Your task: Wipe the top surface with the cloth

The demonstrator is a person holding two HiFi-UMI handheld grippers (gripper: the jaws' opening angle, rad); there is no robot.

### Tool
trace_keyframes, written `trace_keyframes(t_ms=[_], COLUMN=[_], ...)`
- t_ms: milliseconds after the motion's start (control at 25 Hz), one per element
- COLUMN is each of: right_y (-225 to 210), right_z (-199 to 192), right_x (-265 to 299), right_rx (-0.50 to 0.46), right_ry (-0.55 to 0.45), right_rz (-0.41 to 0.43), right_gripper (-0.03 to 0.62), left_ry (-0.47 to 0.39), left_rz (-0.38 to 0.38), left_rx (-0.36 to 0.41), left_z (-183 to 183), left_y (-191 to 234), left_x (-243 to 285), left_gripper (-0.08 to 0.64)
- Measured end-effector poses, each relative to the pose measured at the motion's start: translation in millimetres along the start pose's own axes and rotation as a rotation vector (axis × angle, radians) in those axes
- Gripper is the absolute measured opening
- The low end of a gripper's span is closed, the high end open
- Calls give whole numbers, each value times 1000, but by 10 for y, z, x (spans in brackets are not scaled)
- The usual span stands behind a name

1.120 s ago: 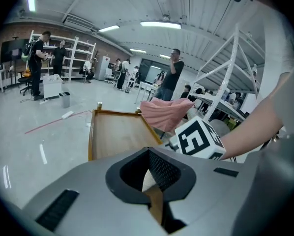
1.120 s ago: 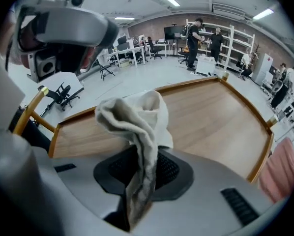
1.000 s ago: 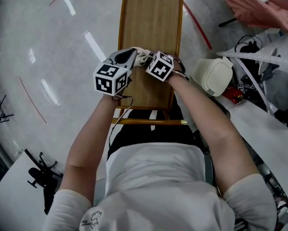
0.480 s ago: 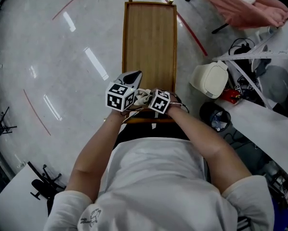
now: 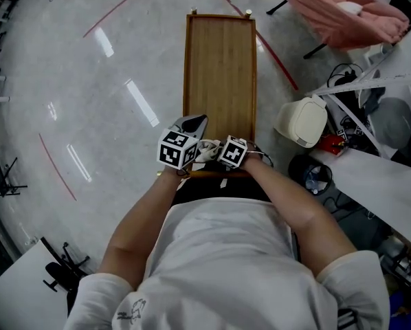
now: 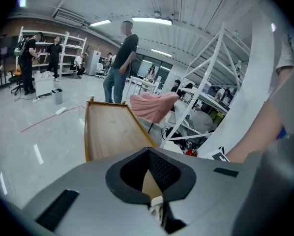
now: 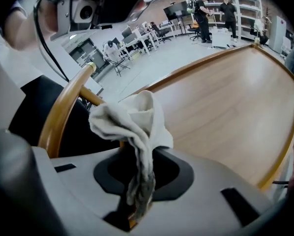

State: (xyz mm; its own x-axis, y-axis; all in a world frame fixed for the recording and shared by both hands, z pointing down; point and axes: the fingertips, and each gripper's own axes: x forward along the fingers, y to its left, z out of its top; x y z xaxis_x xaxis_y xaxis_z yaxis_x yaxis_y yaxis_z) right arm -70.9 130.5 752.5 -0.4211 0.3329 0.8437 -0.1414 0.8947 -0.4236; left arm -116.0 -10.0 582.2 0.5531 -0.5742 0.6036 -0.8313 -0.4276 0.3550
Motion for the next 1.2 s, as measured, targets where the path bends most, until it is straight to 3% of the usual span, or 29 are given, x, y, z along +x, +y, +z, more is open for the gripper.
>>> trace_keyframes(t_ms=[240, 400, 800, 960, 1200], right_y=[-255, -325, -143, -109, 354], right_z=[176, 340, 516, 440, 295], right_x=[-482, -993, -2466, -2863, -3219], right_rx=[36, 76, 26, -18, -59], right_ry=[-84, -169, -445, -524, -617], right_rz=[-142, -194, -330, -348, -342], right_gripper=[81, 81, 81, 81, 81], left_ry=[-16, -45, -178, -242, -304], left_rz=[-13, -22, 25, 64, 74], left_rx=[9, 22, 36, -4, -7], left_z=[96, 252, 684, 884, 973], left_y=[-84, -197, -777, -1056, -1597], left_x=[-203, -349, -847, -907, -1177], left_gripper=[8, 8, 8, 8, 8])
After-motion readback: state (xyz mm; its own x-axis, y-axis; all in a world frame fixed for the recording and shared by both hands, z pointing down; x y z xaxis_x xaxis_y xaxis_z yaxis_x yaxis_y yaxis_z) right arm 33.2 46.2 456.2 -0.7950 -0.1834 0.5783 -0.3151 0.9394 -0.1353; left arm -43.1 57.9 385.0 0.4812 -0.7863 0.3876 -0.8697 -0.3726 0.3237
